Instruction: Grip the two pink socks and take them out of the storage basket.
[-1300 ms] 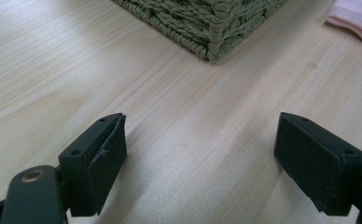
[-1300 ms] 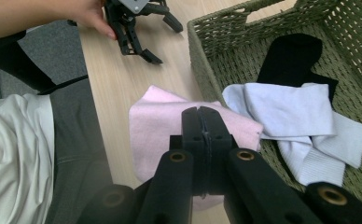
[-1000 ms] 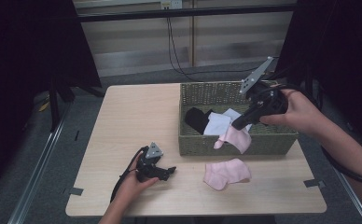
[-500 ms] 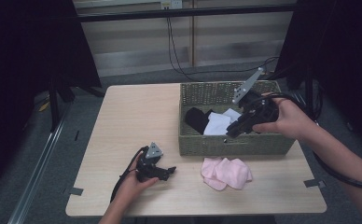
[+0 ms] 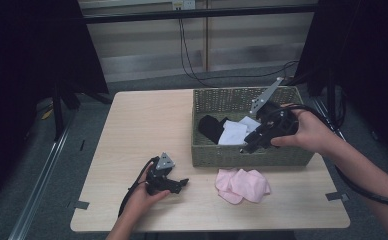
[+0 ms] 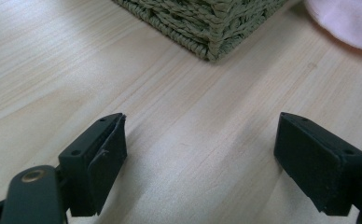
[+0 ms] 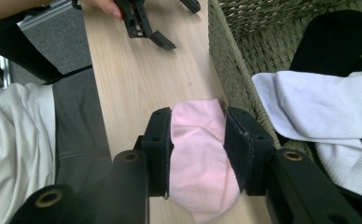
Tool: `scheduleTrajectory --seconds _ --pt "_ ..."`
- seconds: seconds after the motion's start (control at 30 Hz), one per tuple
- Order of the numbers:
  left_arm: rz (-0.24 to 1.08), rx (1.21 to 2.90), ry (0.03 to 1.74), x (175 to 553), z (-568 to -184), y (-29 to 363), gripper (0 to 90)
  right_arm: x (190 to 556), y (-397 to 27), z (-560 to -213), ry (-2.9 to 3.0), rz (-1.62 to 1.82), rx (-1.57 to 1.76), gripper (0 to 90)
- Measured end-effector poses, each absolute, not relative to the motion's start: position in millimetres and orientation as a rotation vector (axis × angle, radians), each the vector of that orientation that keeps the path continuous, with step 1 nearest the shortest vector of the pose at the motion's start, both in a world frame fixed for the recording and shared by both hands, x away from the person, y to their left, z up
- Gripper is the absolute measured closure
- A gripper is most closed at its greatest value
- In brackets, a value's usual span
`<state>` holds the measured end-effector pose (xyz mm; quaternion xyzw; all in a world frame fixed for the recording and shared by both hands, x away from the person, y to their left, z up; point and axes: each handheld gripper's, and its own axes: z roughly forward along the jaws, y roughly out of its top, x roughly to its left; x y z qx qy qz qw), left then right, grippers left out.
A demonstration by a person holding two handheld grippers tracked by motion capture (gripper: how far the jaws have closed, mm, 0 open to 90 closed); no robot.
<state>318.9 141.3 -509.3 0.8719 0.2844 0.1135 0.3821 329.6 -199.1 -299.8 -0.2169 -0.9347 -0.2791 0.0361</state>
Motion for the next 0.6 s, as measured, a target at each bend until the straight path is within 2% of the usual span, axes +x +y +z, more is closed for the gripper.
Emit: scheduleTrajectory --seconds 0.6 --pt "0.286 2.231 0.723 318.8 -509.1 141.6 16.6 319.7 -217.5 -321.0 -2.891 -0.873 -0.729 40.1"
